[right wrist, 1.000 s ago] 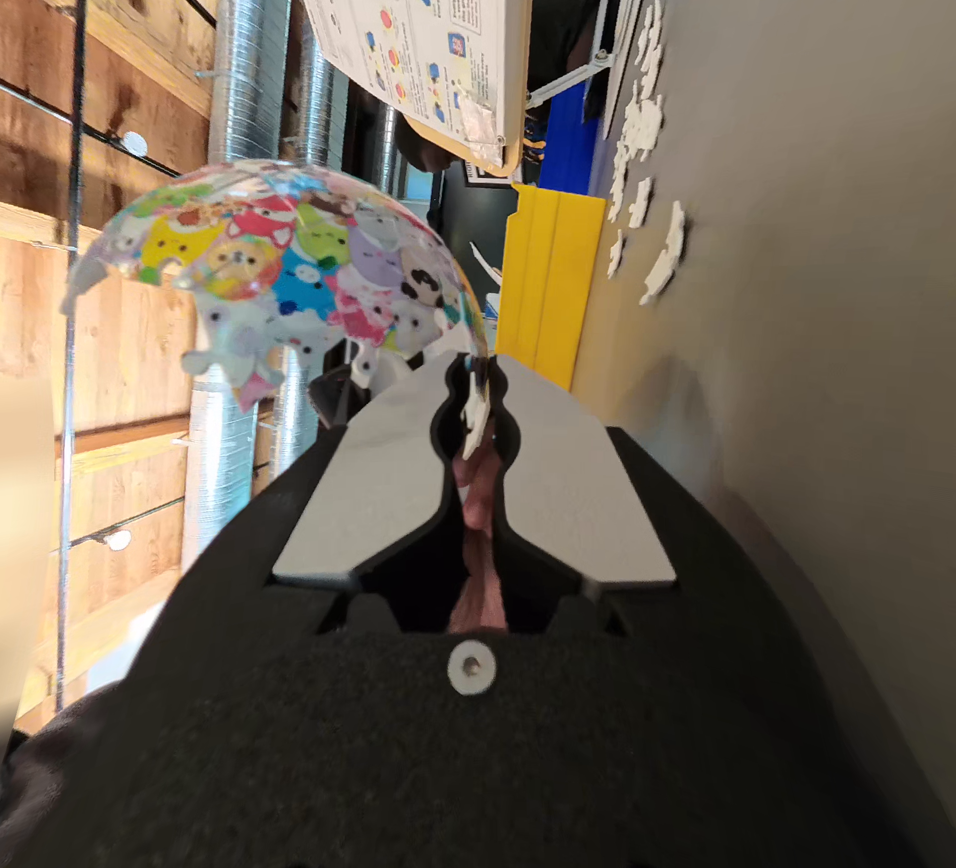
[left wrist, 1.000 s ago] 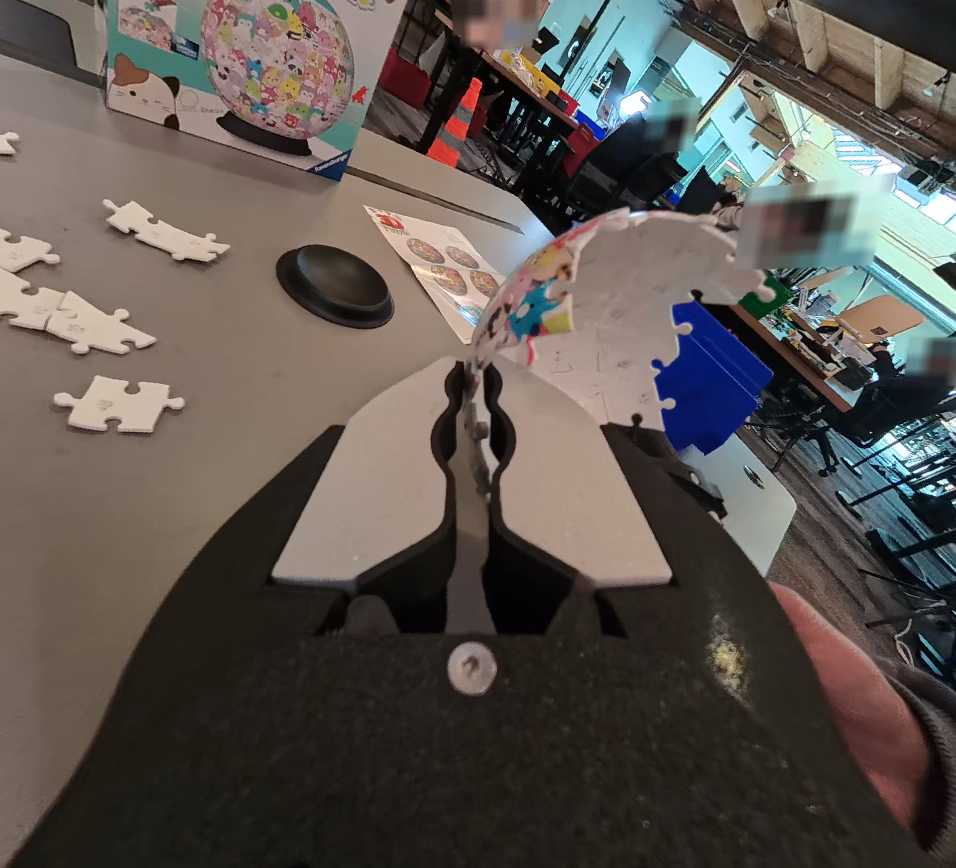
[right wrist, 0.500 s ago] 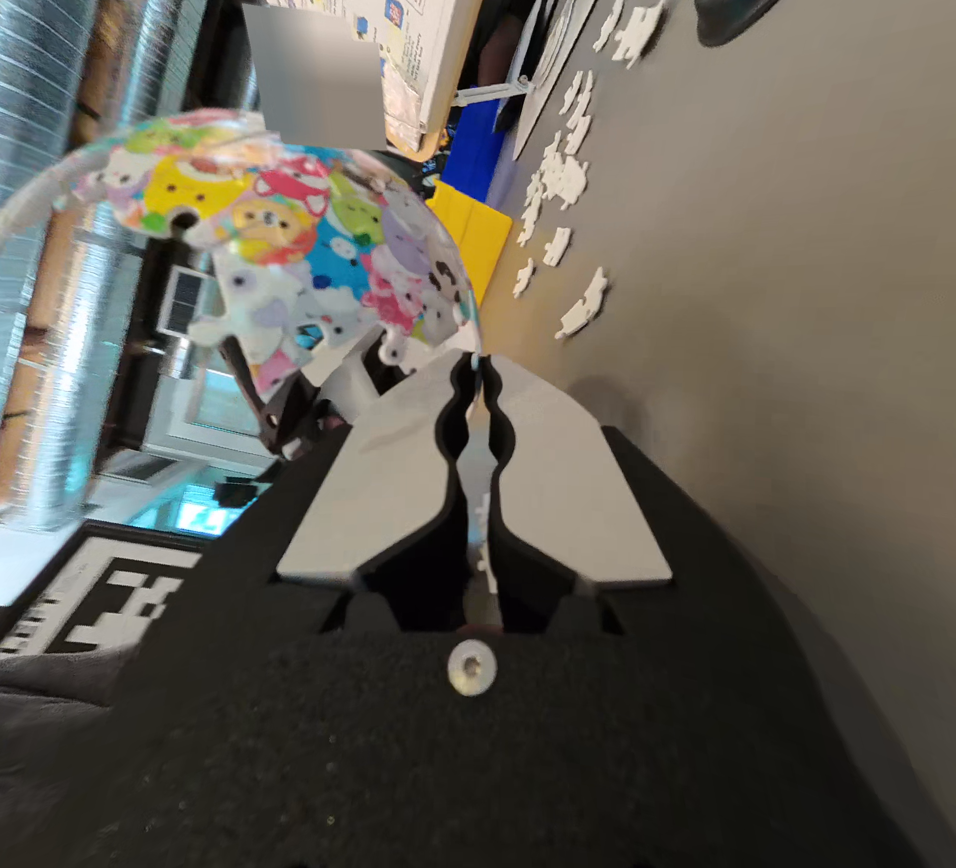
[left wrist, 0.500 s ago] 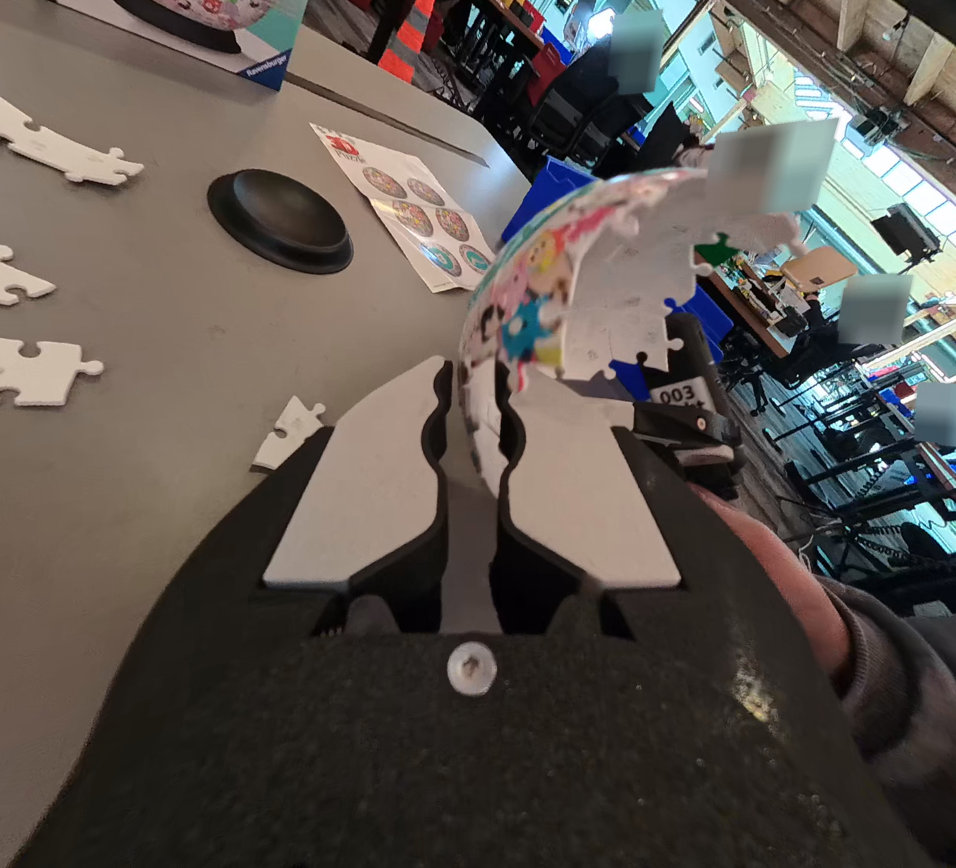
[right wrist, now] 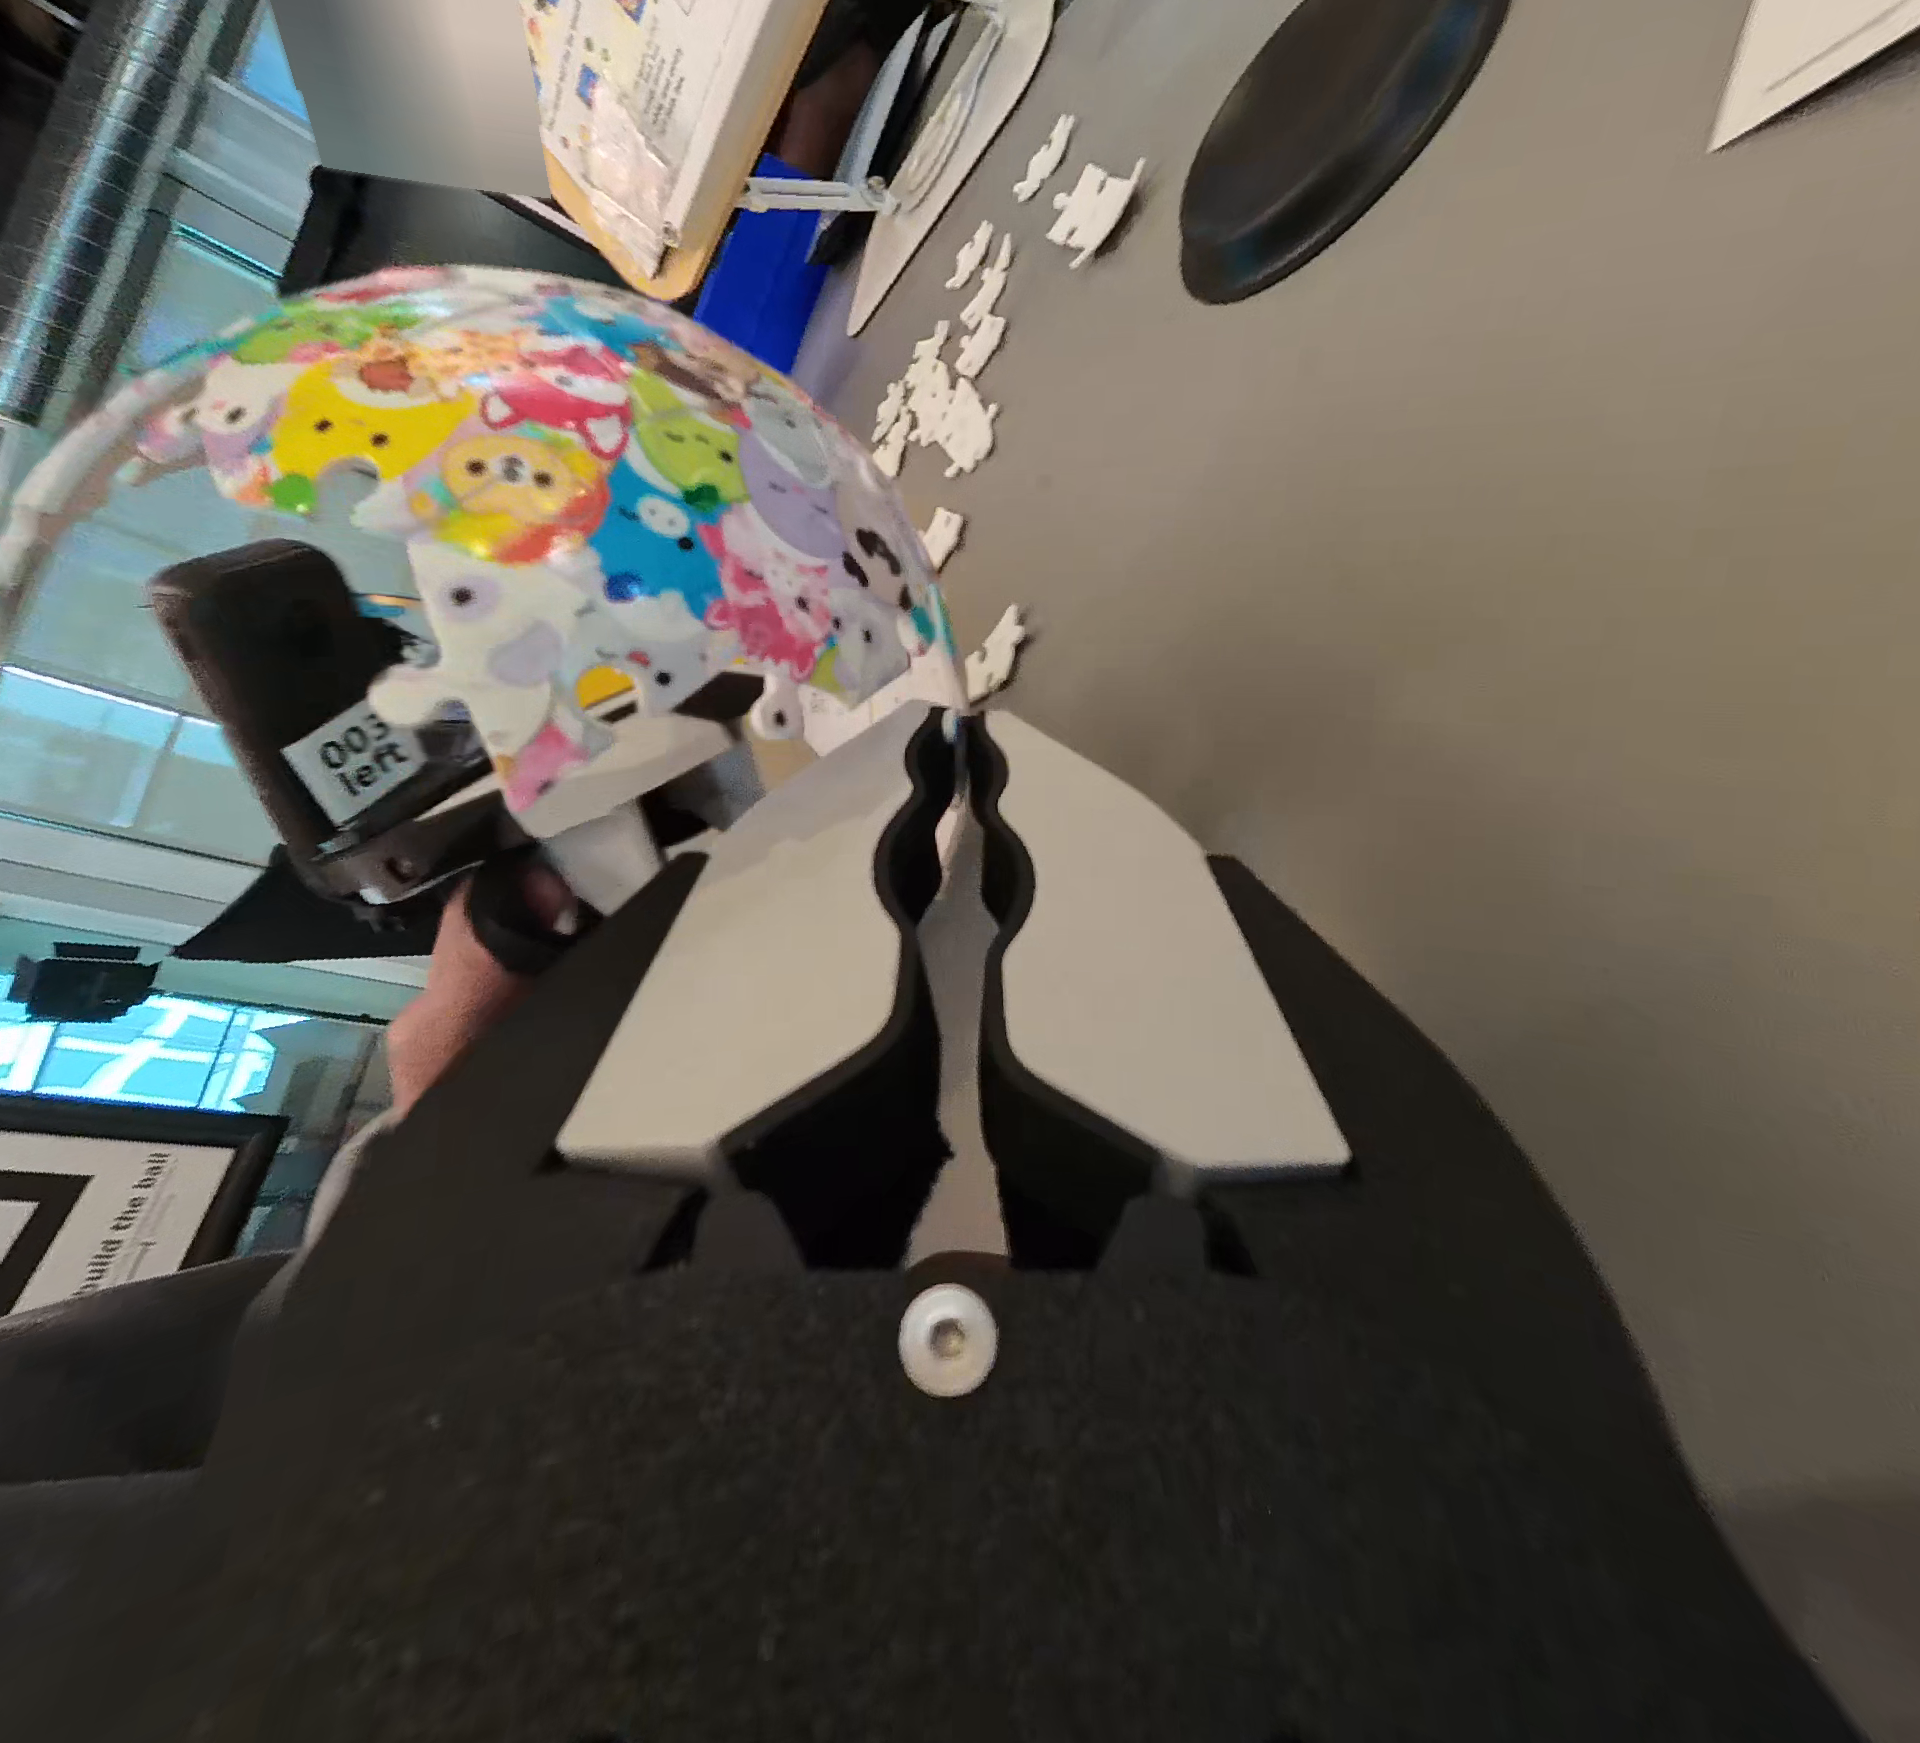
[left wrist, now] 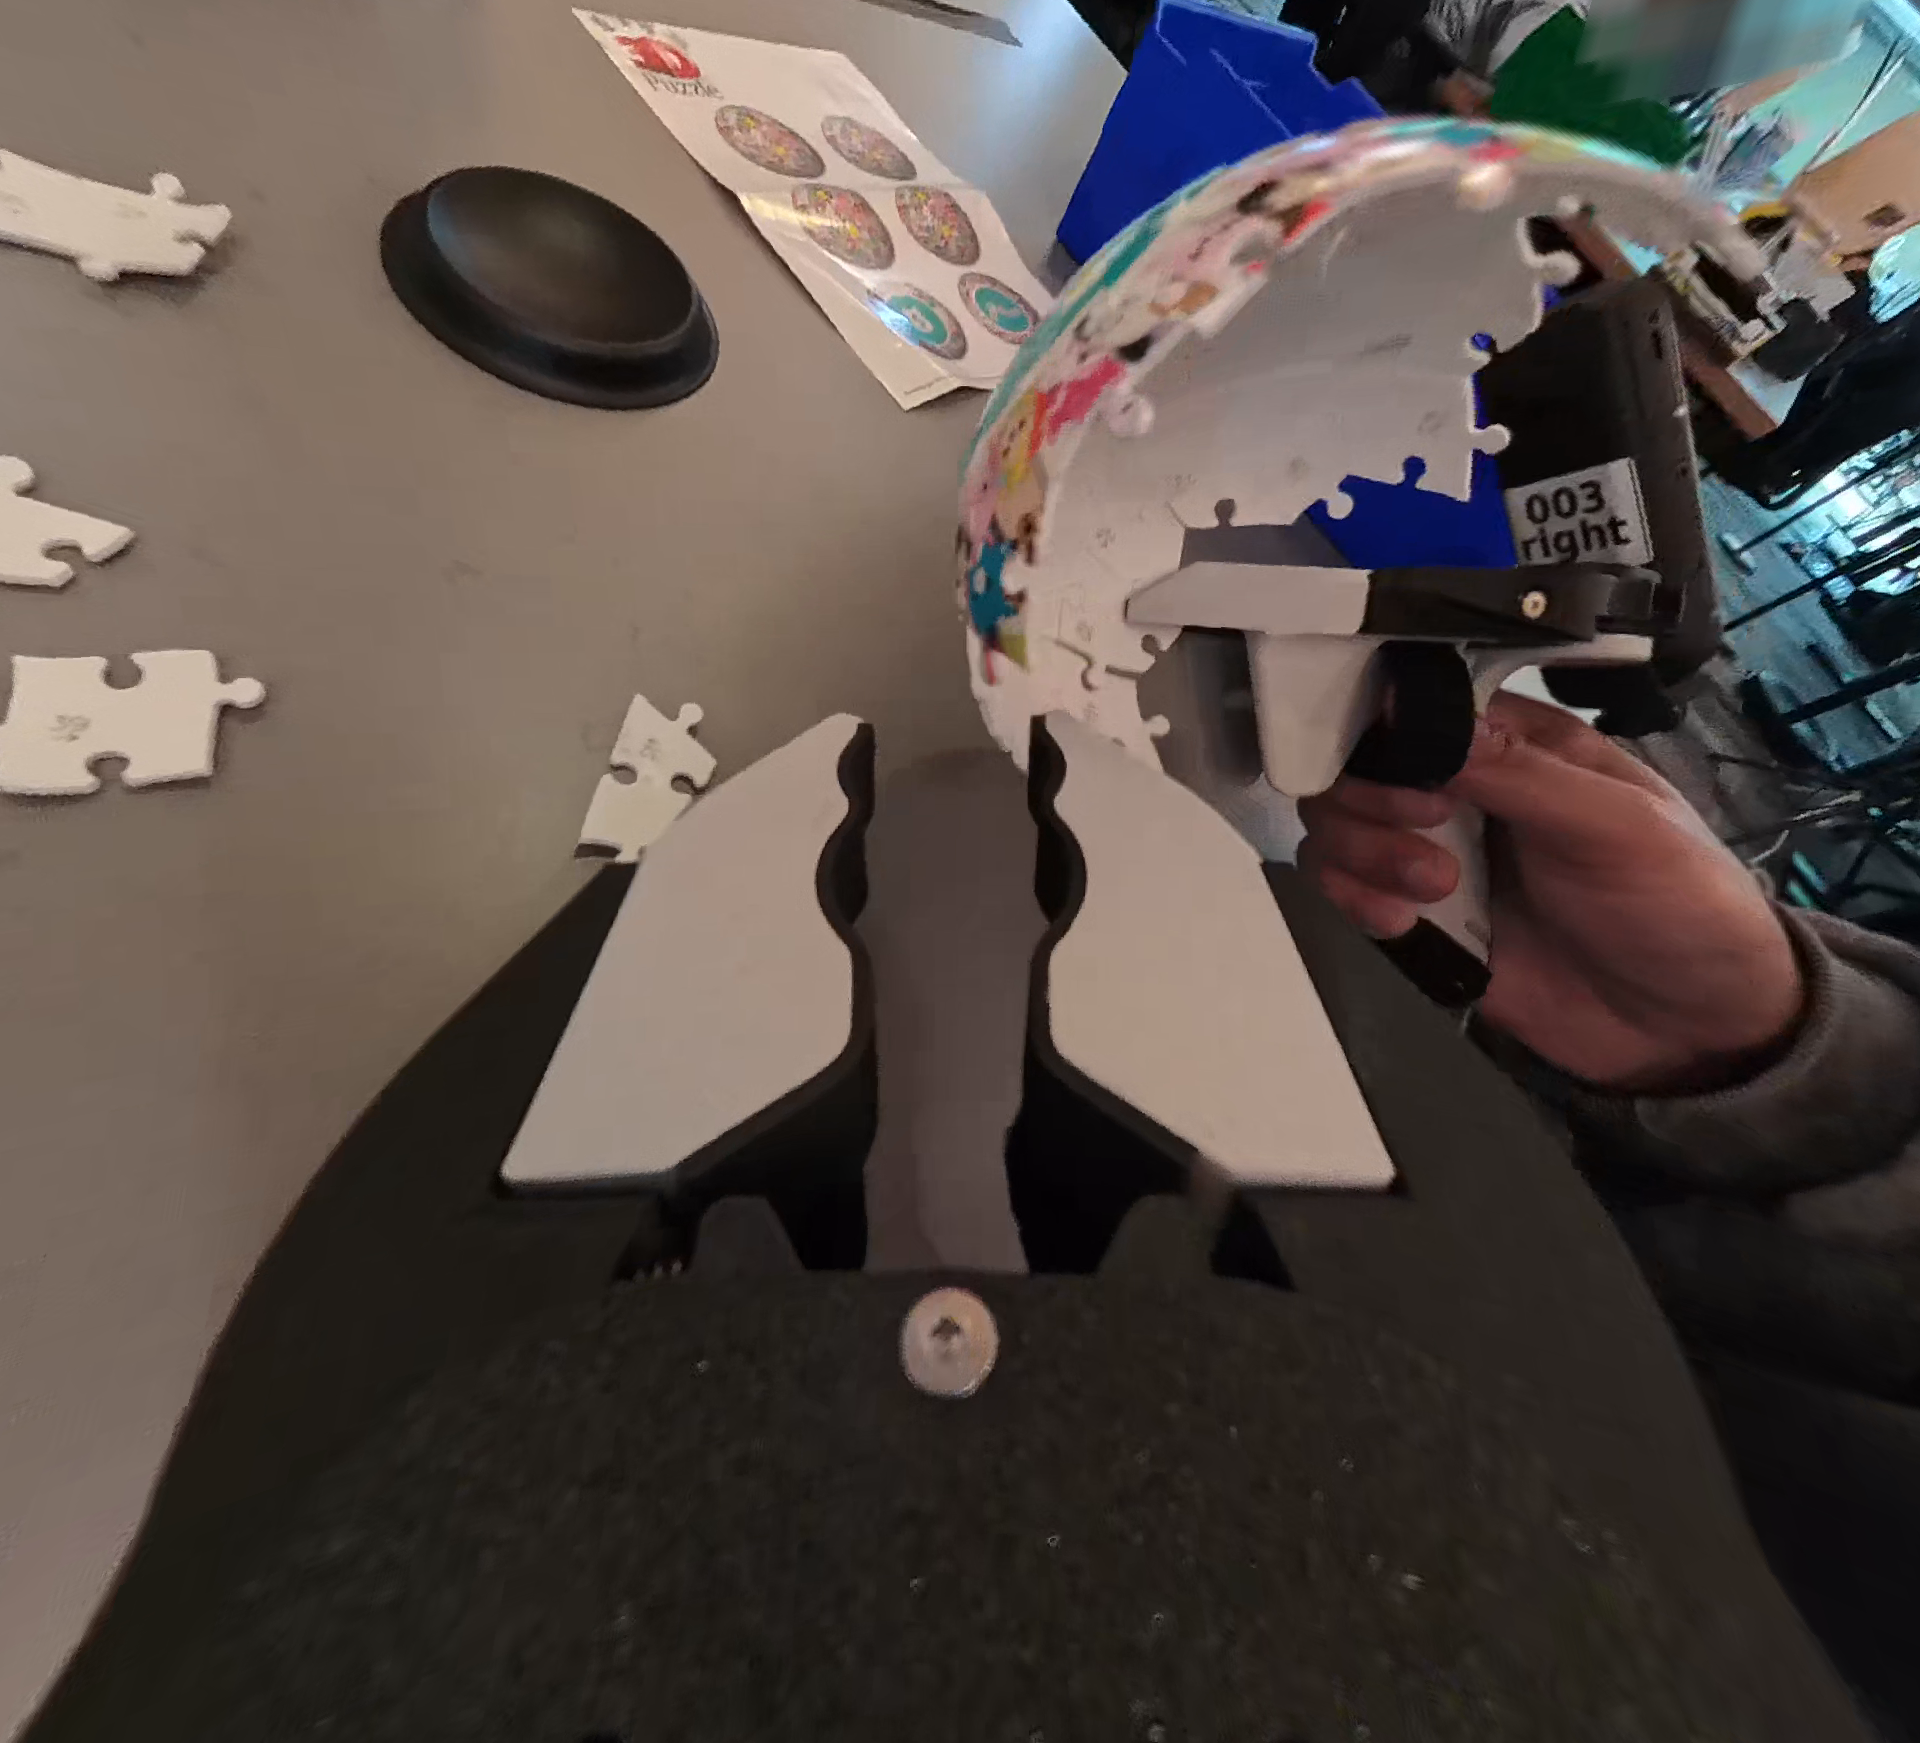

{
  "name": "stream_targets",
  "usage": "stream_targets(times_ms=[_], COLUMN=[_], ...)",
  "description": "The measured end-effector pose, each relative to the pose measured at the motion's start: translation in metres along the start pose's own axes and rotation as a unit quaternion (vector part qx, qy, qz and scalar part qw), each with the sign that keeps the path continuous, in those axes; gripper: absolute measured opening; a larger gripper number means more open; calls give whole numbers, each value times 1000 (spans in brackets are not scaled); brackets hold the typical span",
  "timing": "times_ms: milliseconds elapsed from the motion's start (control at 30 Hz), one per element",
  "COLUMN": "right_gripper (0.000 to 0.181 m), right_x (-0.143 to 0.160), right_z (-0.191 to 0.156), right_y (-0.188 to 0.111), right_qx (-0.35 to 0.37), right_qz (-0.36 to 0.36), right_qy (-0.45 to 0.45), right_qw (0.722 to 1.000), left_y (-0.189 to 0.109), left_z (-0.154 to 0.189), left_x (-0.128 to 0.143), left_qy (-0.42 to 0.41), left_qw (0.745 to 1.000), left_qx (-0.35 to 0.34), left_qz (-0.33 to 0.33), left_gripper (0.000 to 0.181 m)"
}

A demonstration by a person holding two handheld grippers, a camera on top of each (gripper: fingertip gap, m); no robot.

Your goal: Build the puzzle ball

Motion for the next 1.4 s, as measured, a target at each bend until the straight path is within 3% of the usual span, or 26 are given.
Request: stream_targets(times_ms=[267,467,667,1267,1400], right_gripper=[3,3,3,9,4], right_x=[-2,6,7,0,1], right_z=[5,-2,-4,-11,-10], right_y=[-4,6,7,5,4], right_qx=[45,38,47,35,50], right_qz=[-40,-55,-55,-27,-38], right_qy=[-35,-39,-54,-71,-83], right_qw=[998,997,996,996,995], left_y=[-12,-7,-8,-9,-7], left_z=[2,-2,-2,5,5], left_x=[-13,-10,-9,-12,-11], left_qy=[95,95,88,69,68], left_qw=[994,992,991,986,987], left_qx=[-44,-85,-93,-133,-127], left_qz=[28,23,25,70,68], left_gripper=[29,26,4,2,2])
Point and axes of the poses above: each gripper's, where its closed fingertips meet, y out along the fingers, x out of its underside, z = x × y across the jaws, the point moved 6 cm from there along -y, back along the fingers, and after that the axes turned 13 degrees about -x, right-handed, at the moved point
